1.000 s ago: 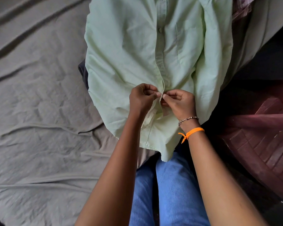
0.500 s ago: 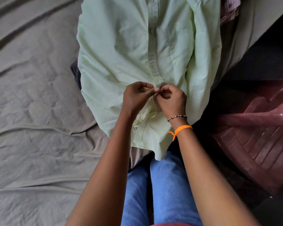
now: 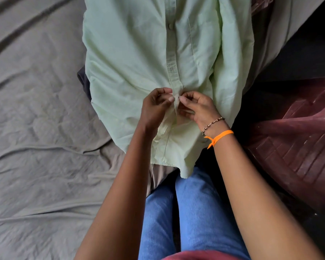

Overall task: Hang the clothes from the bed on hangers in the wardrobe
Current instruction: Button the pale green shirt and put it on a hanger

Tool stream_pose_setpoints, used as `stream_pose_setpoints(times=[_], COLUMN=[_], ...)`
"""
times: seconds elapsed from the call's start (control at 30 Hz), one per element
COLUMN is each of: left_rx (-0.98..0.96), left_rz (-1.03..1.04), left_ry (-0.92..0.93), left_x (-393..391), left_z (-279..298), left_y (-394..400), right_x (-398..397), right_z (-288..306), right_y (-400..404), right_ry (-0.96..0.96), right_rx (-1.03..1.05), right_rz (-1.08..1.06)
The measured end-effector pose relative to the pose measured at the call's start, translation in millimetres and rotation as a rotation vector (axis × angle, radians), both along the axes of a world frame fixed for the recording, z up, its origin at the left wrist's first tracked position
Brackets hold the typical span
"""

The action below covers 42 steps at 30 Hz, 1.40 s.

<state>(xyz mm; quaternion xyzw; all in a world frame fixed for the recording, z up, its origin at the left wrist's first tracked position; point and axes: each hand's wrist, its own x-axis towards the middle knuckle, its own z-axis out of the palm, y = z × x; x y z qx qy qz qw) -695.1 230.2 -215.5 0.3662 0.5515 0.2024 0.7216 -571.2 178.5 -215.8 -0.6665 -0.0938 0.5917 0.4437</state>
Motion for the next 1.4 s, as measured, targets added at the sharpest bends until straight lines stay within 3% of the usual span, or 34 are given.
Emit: stream_pose_setpoints(times=[0.13,0.3,0.37,0.47,0.6,0.8,0.9,1.0,1.07,1.13,1.23,1.3,1.4], left_rx=[0.163,0.349,0.433,0.505,0.506,0.445,0.287,-0.043,-0.153,-0.067,0.255,0.445,0.340], left_rz=[-0.073,-0.357,-0.408,-0.328,-0.180,-0.160,-0.144,-0.011,0.071,0.060,-0.020,-0.129,-0.019], left_ry=[0.401,0.690,0.739,0.710,0.648,0.521,0.478,0.251,0.115,0.179,0.494,0.667,0.578], left_x=[-14.3,-31.6,-30.9,-27.9,-24.3,-14.3,-16.5,-23.2,-25.5,-24.5,-21.2,-20.2,-21.1], left_z=[-4.8,-25.5,-27.7,-18.8,0.0,16.9,25.8,31.6,33.0,33.1,34.7,40.4,37.5], left_y=[-24.6,-57.2,-58.2,-55.5,-65.3,-88.4,-89.1,-85.2,-82.9,-80.7,-79.9,-83.0,-86.4], right_x=[-20.4,-80.7,-82.7,-63.3,-40.6,-52.0,-55.5,-54.6,-55.6,-57.5,-60.1,-64.7,-70.3], right_z=[-10.4,-24.6,-33.4,-38.5,-23.1,5.5,6.0,5.5,6.4,9.1,15.1,18.5,16.4], right_y=[-25.2,-59.5,-54.2,-52.0,-67.4,-72.7,-71.6,-72.5,-73.8,-75.8,-78.7,-78.5,-76.1], right_ry=[-0.588,-0.847,-0.858,-0.825,-0.701,-0.571,-0.585,-0.563,-0.556,-0.607,-0.820,-0.862,-0.797], right_rx=[0.010,-0.076,-0.183,-0.275,-0.216,-0.026,-0.021,-0.018,-0.014,-0.014,0.039,0.112,0.092], right_rz=[0.097,0.137,-0.009,-0.171,-0.124,0.020,0.015,-0.017,-0.011,-0.019,-0.097,-0.056,0.040])
